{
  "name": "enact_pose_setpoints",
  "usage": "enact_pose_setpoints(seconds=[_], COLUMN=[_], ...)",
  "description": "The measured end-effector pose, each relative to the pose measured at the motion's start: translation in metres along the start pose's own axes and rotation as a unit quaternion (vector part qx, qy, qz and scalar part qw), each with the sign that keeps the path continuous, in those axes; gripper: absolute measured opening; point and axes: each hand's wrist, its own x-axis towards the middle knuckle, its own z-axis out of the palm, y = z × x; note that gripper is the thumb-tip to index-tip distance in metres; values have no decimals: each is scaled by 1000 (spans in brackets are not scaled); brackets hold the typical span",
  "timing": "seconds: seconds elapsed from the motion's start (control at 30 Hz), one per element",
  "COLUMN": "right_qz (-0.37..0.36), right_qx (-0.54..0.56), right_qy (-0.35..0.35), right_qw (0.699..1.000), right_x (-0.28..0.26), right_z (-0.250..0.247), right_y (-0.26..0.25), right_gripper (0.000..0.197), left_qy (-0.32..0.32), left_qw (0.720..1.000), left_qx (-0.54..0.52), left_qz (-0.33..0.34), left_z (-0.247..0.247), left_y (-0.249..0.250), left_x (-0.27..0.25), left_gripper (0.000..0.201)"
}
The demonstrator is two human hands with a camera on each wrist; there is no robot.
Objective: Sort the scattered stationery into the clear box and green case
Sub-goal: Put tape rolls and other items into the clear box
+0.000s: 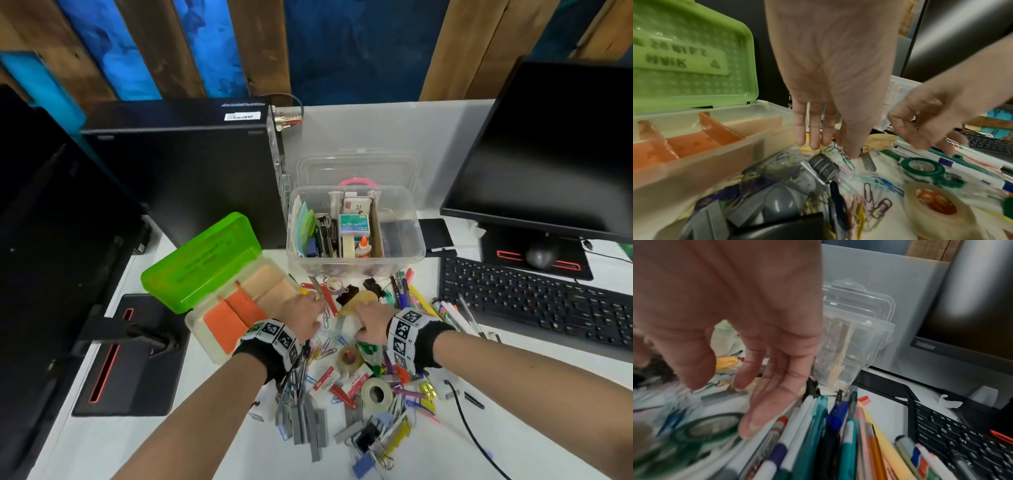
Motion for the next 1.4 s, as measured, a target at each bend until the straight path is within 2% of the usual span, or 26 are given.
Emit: enact_pose_setpoints(seconds=[0.1, 0.23, 0.43, 0.6, 0.7, 0.77, 0.83, 1.0, 1.1, 1.17, 1.2, 1.27, 1.33, 1.4], right_qz=[31, 58, 48, 28, 9, 2, -16, -65, -92, -95, -94, -104, -108, -70], right_qx=[22, 39, 100, 163, 175, 183, 186, 260, 296, 319, 342, 386, 407, 424], right_qy=[25, 63, 54, 59, 64, 63, 68, 59, 75, 87, 86, 99, 161, 253], right_qw=[999, 996, 992, 984, 983, 981, 980, 962, 948, 939, 931, 911, 893, 866], right_x=[2, 7, 14, 13, 8, 4, 1, -10, -17, -21, -23, -29, -34, -31], right_z=[17, 26, 27, 17, 9, 5, 0, -13, -17, -23, -28, -43, -63, -89], right_y=[-4, -10, -10, -1, 6, 9, 10, 5, 4, 7, 10, 17, 26, 40], right_gripper=[59, 54, 35, 33, 36, 38, 33, 31, 32, 34, 36, 42, 44, 36], left_qy=[1, -17, -39, -44, -42, -19, 10, 72, 104, 110, 100, 66, 47, 48], left_qw=[1000, 998, 994, 991, 994, 995, 996, 989, 957, 917, 887, 807, 725, 665], left_qx=[11, 44, 81, 92, 76, 64, 38, -118, -269, -383, -450, -585, -686, -743], left_qz=[-23, -44, -68, -87, -71, -68, -75, -55, -25, -19, -26, -33, -45, -54], left_z=[-2, 4, 7, 4, 4, 4, 2, -7, -16, -27, -34, -48, -63, -78], left_y=[-1, -4, 5, 10, 9, 7, 5, 0, -1, -1, 0, 5, 9, 13], left_x=[0, -8, -13, -11, -12, -11, -10, -5, -2, -1, -1, 1, 8, 15], left_gripper=[32, 40, 46, 46, 52, 50, 49, 41, 32, 29, 29, 29, 26, 19])
